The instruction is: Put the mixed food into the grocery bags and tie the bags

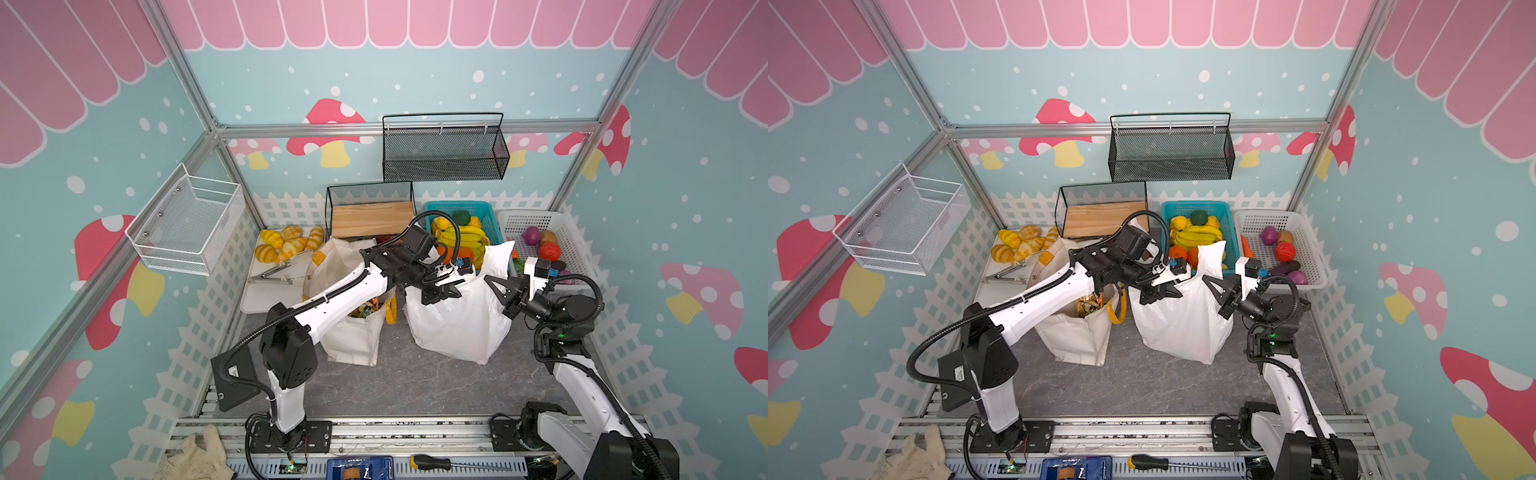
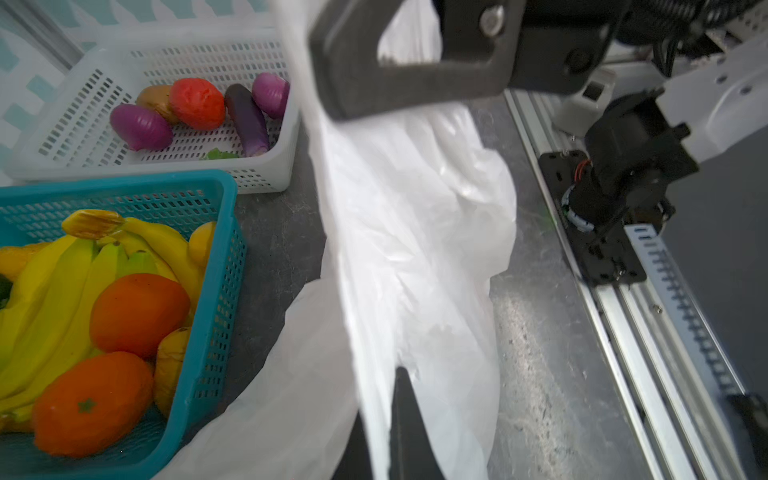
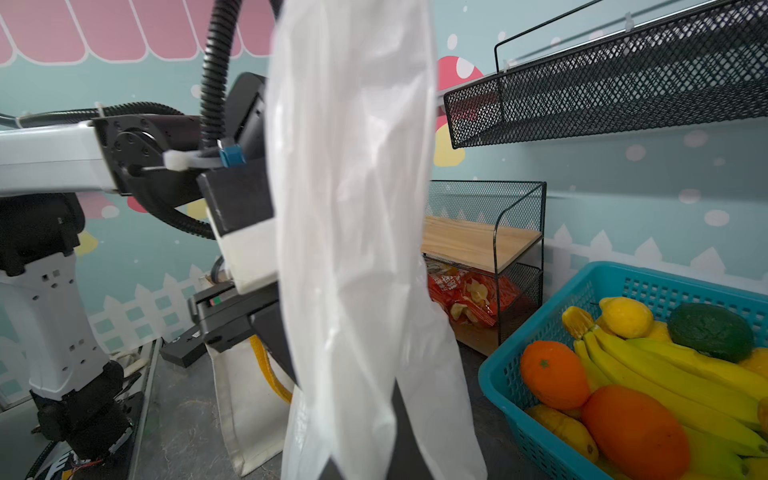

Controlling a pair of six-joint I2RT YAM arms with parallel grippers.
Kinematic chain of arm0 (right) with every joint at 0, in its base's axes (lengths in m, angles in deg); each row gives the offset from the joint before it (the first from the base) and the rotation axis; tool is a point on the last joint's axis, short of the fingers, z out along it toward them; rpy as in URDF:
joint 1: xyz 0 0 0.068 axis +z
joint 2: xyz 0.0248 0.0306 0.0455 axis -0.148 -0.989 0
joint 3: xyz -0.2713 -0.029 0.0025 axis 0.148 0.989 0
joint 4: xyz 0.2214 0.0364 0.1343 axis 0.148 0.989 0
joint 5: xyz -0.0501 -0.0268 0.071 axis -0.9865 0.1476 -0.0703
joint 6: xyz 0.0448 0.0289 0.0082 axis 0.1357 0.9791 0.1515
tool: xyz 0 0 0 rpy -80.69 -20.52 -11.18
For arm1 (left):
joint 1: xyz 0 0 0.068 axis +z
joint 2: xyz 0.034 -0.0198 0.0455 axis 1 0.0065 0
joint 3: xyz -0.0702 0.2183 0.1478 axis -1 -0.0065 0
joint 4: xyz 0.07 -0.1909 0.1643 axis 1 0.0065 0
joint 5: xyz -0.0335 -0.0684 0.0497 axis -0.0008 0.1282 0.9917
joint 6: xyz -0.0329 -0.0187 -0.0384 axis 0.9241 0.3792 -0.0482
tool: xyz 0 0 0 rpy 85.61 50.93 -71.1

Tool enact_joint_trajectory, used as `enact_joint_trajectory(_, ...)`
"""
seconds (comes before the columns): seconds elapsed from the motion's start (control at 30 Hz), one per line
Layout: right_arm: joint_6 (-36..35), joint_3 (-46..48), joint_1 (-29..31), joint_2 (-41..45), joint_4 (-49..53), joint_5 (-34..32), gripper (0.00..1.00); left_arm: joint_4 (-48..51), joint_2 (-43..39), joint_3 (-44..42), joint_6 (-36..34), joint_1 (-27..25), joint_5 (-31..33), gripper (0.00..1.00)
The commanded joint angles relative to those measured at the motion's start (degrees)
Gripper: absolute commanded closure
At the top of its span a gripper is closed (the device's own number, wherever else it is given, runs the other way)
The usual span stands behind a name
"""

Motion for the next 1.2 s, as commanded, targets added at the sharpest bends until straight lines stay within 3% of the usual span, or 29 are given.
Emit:
enact_joint_trajectory(0.0, -2.0, -3.0, -0.2, -2.8, -0.9, -1.7, 1.0, -8.9, -6.7, -7.1, 10.9, -1.7, 3.1, 0.99)
enact_joint_trajectory(0.13, -2.3, -4.5, -0.2, -5.9, -3.1, 1.4, 1.0, -12.9, -8.6, -10.5, 17.6, -2.3, 7.3, 0.98)
enact_joint_trajectory(0.33, -1.1, -3.6, -0.1, -8.0, -7.5, 6.7, 1.0, -12.8, -7.0, -8.4, 16.7, -1.9, 8.9, 0.63)
enact_joint_trajectory(0.6, -0.9, -2.9, 0.8, -6.7, -7.9, 12.2, 1.0, -13.1, -6.9, -0.5, 15.1, 0.0, -2.1, 0.32)
enact_joint_trajectory(0.73, -1.1, -2.9, 1.8, -6.1, -7.8, 14.2, 1.0, -10.3, -3.6, 6.9, 14.8, 0.4, -5.8, 0.26)
enact_joint_trajectory(0.97, -1.5, -3.2, 2.7, -6.5, -7.8, 15.8, 1.0, -3.6, 3.5, 19.8, 14.2, 0.0, -11.2, 0.31)
enact_joint_trajectory(1.07, -1.9, -3.4, 2.7, -6.7, -6.8, 15.7, 1.0, -2.7, 5.2, 21.9, 13.9, -0.5, -11.5, 0.46)
enact_joint_trajectory(1.17, -4.8, -4.3, 2.7, -6.3, -1.0, 13.5, 1.0, -2.5, 6.3, 23.5, 15.9, -0.9, -10.2, 0.74)
